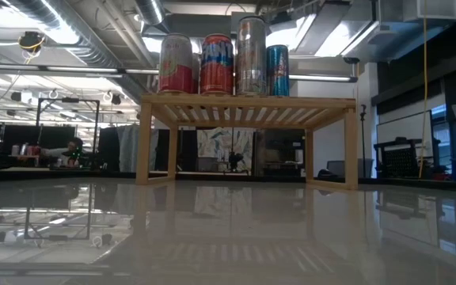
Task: Place canned beverage on shelf
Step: Put the blue soda can on the shelf aligned with the other blue soda can
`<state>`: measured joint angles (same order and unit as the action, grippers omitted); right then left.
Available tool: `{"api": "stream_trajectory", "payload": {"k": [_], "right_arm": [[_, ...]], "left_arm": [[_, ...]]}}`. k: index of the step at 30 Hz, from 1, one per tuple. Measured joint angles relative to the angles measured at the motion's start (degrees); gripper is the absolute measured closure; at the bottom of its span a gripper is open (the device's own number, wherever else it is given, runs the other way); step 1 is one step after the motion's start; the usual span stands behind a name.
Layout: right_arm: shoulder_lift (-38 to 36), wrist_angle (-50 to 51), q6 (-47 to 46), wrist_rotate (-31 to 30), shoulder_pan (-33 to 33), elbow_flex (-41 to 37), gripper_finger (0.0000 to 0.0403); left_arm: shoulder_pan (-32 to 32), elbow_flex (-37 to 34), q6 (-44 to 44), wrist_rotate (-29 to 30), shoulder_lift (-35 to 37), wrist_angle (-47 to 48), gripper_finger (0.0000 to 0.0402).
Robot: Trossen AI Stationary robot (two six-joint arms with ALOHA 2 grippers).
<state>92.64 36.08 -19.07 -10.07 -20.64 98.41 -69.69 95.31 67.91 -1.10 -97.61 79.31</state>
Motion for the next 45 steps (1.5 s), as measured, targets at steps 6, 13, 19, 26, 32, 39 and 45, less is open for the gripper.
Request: {"api": "stream_trajectory", "payload": {"k": [6,13,19,26,32,39,45], "right_arm": [[0.0,0.0,0.0,0.0,0.0,0.0,0.0111],[0.0,0.0,-0.1,0.6,0.0,0.0,0.0111],[0.0,0.0,-0.2,0.6,0.0,0.0,0.0111],[0.0,-0.3,-0.6,0.4,-1.5,0.0,0.0111],[0.0,-0.5,-0.7,-0.4,-1.6,0.0,0.0111],[0.0,-0.5,-0.9,-0.4,-1.6,0.0,0.0111],[0.0,-0.4,-0.9,-0.4,-1.6,0.0,0.0111]], "left_arm": [[-1.3,-0.3,2.6,-0.7,-1.4,1.7,0.0097],[-2.0,-4.0,7.5,-1.8,-1.4,0.3,0.0097],[-2.0,-6.1,7.6,-1.4,-1.4,-0.4,0.0097],[-2.5,-8.3,6.1,-3.9,-1.3,-4.6,0.0097],[-2.4,-8.6,4.6,-4.2,-1.3,-6.3,0.0097],[-2.4,-8.6,5.8,-3.9,-1.3,-6.3,0.0097],[-1.6,-8.2,5.5,-3.2,-1.1,-6.0,0.0097]]}}
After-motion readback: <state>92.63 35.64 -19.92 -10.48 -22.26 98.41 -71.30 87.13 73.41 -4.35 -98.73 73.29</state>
